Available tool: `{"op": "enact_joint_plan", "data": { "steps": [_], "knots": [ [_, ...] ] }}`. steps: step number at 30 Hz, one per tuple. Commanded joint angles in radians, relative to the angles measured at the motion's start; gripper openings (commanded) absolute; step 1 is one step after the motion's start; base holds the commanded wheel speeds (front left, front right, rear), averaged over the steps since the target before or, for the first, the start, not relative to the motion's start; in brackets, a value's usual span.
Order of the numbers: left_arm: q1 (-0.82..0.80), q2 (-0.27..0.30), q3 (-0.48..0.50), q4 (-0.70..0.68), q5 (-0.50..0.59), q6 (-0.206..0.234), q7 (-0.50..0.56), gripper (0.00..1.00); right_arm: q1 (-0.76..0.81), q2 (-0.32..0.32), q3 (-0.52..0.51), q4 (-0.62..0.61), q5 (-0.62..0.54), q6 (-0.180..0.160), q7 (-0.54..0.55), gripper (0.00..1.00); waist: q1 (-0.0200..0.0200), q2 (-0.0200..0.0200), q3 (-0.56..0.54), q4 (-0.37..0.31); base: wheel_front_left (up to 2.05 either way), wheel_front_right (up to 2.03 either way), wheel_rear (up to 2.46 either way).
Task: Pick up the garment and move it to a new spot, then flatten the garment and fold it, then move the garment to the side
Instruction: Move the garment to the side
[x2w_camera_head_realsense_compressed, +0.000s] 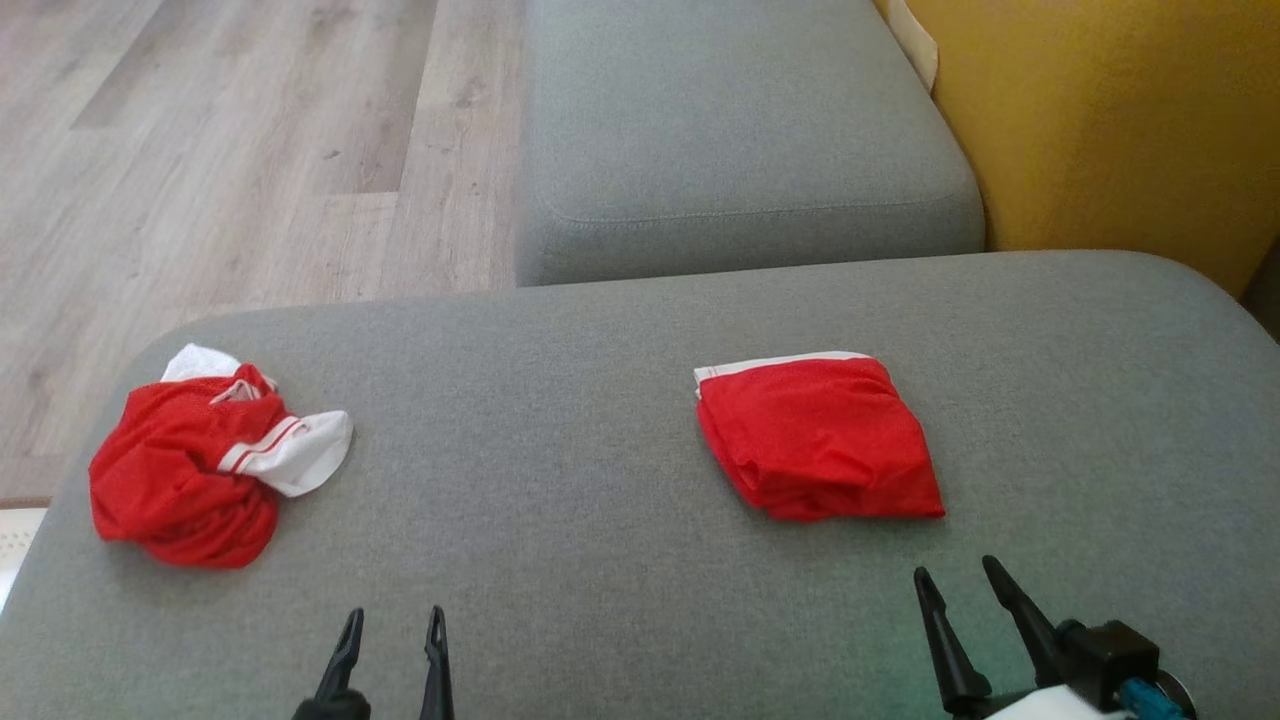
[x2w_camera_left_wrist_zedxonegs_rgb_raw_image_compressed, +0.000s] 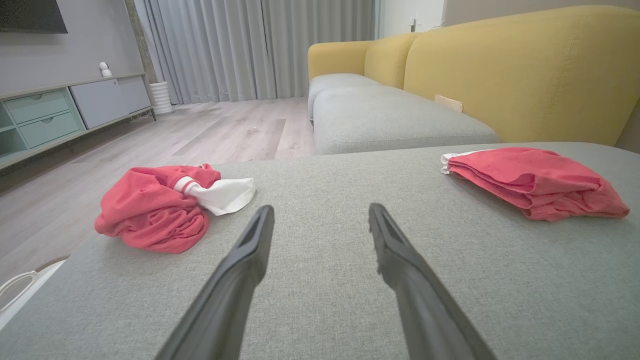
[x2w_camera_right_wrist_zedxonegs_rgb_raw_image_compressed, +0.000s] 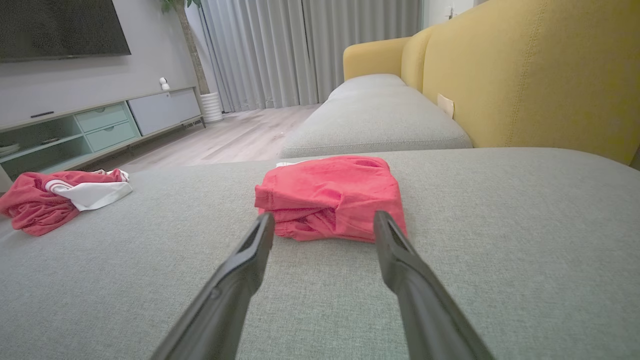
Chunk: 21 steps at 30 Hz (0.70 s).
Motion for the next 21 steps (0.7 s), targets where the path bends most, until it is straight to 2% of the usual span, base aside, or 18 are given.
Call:
{"op": "enact_joint_plan", "data": {
  "steps": [1, 13, 17, 21],
  "knots": [
    [-0.050, -0.010, 0.032, -0.030, 0.009, 0.003, -0.012, 1.00, -0.025, -0.006, 0.016, -0.037, -0.008, -0.001, -0.014, 1.00, 0.0000, 0.0000, 0.004, -0.001, 0.00, 0.00, 0.00],
    [-0.094, -0.011, -0.002, -0.041, 0.026, 0.000, -0.012, 1.00, -0.070, -0.029, 0.003, -0.040, 0.007, -0.001, -0.014, 1.00, 0.0000, 0.0000, 0.105, 0.022, 0.00, 0.00, 0.00],
    [-0.121, -0.012, -0.026, -0.049, 0.029, -0.005, -0.012, 1.00, -0.137, -0.078, 0.011, -0.005, 0.038, -0.001, -0.014, 1.00, 0.0000, 0.0000, 0.147, 0.039, 0.00, 0.00, 0.00],
    [-0.159, -0.012, -0.054, -0.074, 0.030, -0.005, -0.012, 1.00, -0.239, -0.154, 0.028, 0.042, 0.124, -0.001, 0.018, 1.00, 0.0000, 0.0000, 0.192, 0.054, 0.00, 0.00, 0.00]
  ]
}}
